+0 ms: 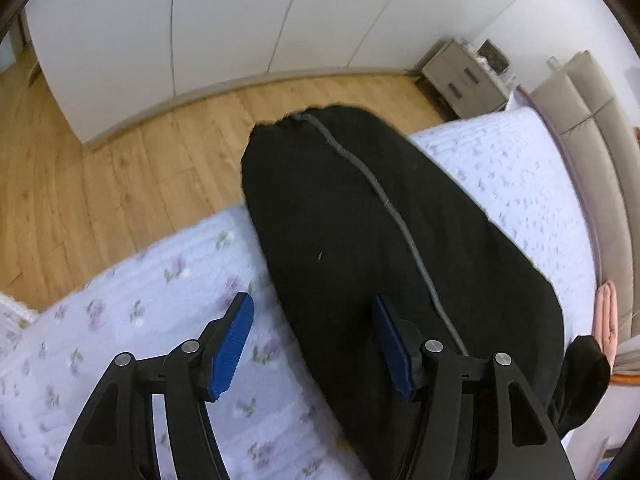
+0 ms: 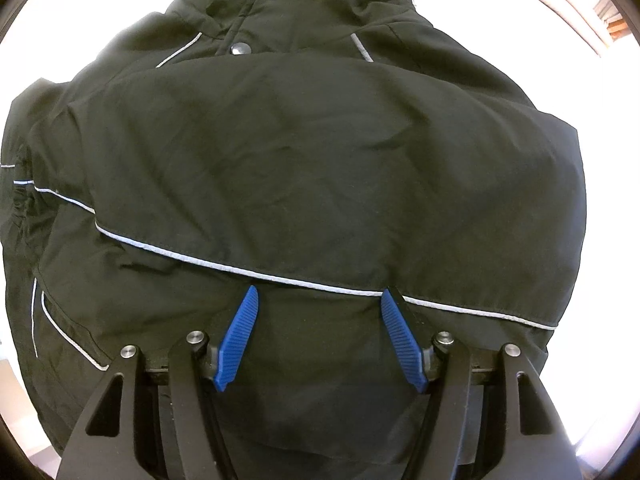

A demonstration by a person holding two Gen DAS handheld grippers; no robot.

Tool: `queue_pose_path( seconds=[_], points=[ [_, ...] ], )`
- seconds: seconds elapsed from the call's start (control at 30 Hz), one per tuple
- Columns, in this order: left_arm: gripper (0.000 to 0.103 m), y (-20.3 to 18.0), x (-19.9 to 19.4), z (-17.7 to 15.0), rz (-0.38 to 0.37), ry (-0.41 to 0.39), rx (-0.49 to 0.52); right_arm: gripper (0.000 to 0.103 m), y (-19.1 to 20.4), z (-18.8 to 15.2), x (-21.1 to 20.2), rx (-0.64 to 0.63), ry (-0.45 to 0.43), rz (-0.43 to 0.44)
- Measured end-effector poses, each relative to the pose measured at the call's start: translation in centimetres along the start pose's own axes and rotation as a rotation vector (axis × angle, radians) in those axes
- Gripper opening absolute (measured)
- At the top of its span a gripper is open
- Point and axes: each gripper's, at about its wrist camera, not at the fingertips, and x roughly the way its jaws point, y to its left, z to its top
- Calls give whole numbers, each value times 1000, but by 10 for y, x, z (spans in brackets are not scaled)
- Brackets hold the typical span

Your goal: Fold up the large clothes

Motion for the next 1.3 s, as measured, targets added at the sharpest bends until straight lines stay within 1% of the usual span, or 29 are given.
queue_pose_path(
  seconds=[0.03, 0.07, 0.1, 0.13, 0.17, 0.23, 0.3, 0.4, 0.43, 0.47, 0.5, 0.57, 0.63, 0.73, 0.77, 0.8, 0.83, 0.87, 0.9, 0.93, 0.97, 1.0, 1.03, 1.07, 1.13, 1.17, 1.2, 1.27, 1.3],
  points=[
    [58, -4, 1, 2, -8, -2, 25, 69, 1, 1, 0, 0, 0, -2],
    [47, -9, 1, 3, -22, -3, 55, 69, 2, 0, 1, 0, -1, -3],
    [27, -14, 1, 3, -10, -10, 88, 69, 3, 1, 0, -1, -1, -5],
    [18, -15, -4, 4, -8, -18, 117, 69, 4, 1, 0, -1, -2, -6],
    [16, -21, -5, 3, -12, -26, 143, 69, 5, 0, 1, -2, -3, -7],
    [13, -34, -21, -3, -7, -59, 205, 69, 7, 1, 0, -4, -2, -6],
    [13, -54, -48, -14, -20, -121, 277, 69, 8, -1, 3, -4, -3, -3],
    [11, -90, -87, -39, -29, -205, 411, 69, 7, -2, 4, -6, -4, -3],
    [11, -110, -104, -55, -34, -243, 485, 69, 8, -2, 3, -5, -5, -2],
    [11, -120, -112, -65, -33, -261, 527, 69, 8, -2, 4, -5, -5, -2],
    [11, -135, -123, -79, -30, -289, 590, 69, 7, -2, 4, -7, -6, -1],
    [10, -168, -144, -118, -39, -339, 724, 69, 6, -3, 3, -7, -7, 2],
    [10, -192, -157, -148, -62, -361, 818, 69, 5, -4, 3, -6, -10, 9],
    [10, -231, -175, -210, -94, -398, 1003, 69, 3, -7, 2, -19, -25, 17],
    [10, -239, -178, -223, -101, -403, 1044, 69, 1, -8, 2, -20, -26, 21],
    [10, -252, -182, -248, -126, -402, 1109, 70, -1, -8, 0, -20, -26, 31],
    [10, -257, -185, -266, -145, -395, 1152, 70, -3, -9, -2, -15, -27, 48],
    [10, -266, -185, -288, -170, -378, 1212, 70, -7, -9, -5, -4, -31, 69],
    [10, -270, -184, -301, -186, -360, 1242, 70, -12, -10, -9, 13, -41, 95],
    [10, -276, -179, -322, -208, -327, 1284, 70, -21, -12, -17, 48, -66, 144],
    [10, -281, -171, -342, -222, -289, 1325, 70, -27, -14, -21, 63, -77, 167],
    [10, -282, -164, -354, -227, -263, 1354, 69, -35, -16, -28, 80, -95, 190],
    [15, -284, -152, -375, -222, -232, 1401, 69, -40, -17, -32, 85, -105, 194],
    [16, -284, -140, -393, -219, -194, 1440, 69, -45, -19, -37, 89, -119, 199],
    [19, -282, -120, -416, -220, -96, 1471, 69, -55, -23, -44, 94, -131, 211],
    [21, -282, -112, -422, -214, -65, 1476, 69, -59, -24, -46, 96, -135, 217],
    [27, -279, -105, -429, -204, -16, 1476, 69, -63, -25, -49, 99, -137, 219],
    [31, -276, -104, -434, -196, 14, 1464, 69, -69, -28, -55, 103, -141, 232],
    [35, -274, -108, -433, -196, 19, 1452, 69, -74, -31, -59, 109, -149, 262]
  ],
)
